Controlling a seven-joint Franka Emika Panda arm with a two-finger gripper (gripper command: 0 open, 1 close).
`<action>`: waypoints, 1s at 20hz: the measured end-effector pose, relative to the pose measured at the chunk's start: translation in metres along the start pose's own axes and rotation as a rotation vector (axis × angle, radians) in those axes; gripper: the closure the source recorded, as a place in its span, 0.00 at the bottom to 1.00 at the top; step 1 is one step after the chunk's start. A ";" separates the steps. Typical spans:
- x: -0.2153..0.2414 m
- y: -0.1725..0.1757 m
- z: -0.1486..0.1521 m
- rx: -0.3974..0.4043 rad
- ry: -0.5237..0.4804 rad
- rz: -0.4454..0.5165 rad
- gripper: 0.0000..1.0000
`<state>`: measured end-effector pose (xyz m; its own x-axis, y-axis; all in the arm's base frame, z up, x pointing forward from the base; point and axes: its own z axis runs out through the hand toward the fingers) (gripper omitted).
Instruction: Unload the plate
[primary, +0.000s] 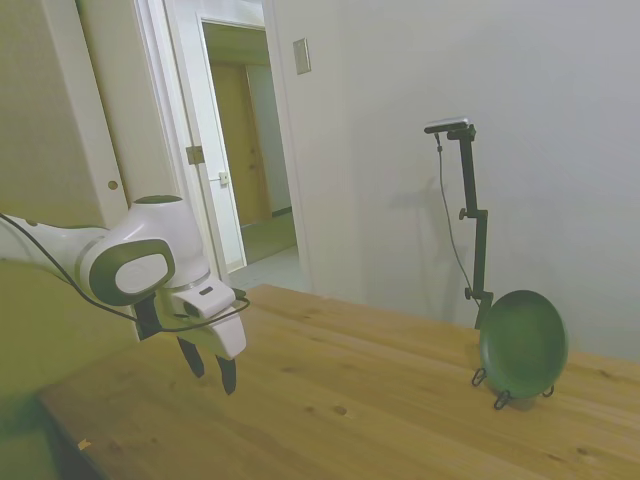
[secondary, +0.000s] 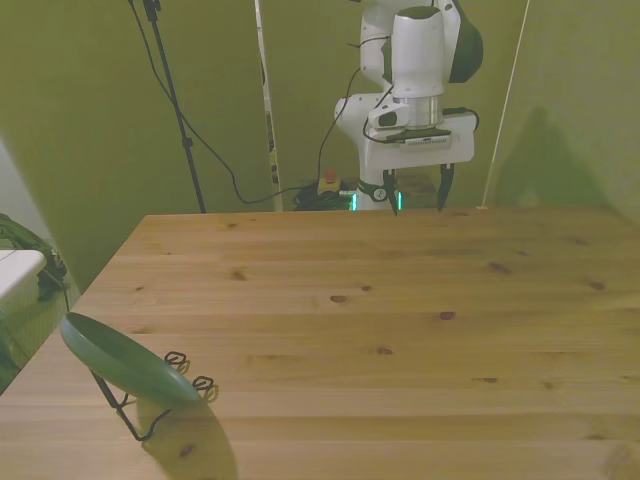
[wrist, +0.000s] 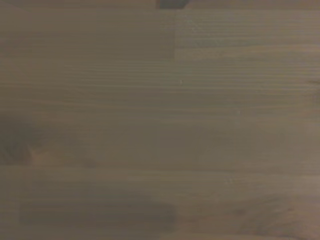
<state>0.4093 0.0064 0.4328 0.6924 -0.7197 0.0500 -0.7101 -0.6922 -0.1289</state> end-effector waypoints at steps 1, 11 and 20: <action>0.000 0.000 0.000 0.000 -0.001 0.001 0.00; 0.088 0.031 -0.126 0.048 0.156 0.148 0.00; 0.231 0.108 -0.166 0.016 0.379 0.341 0.00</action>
<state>0.4717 -0.2433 0.5953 0.3247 -0.8754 0.3581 -0.8837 -0.4157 -0.2151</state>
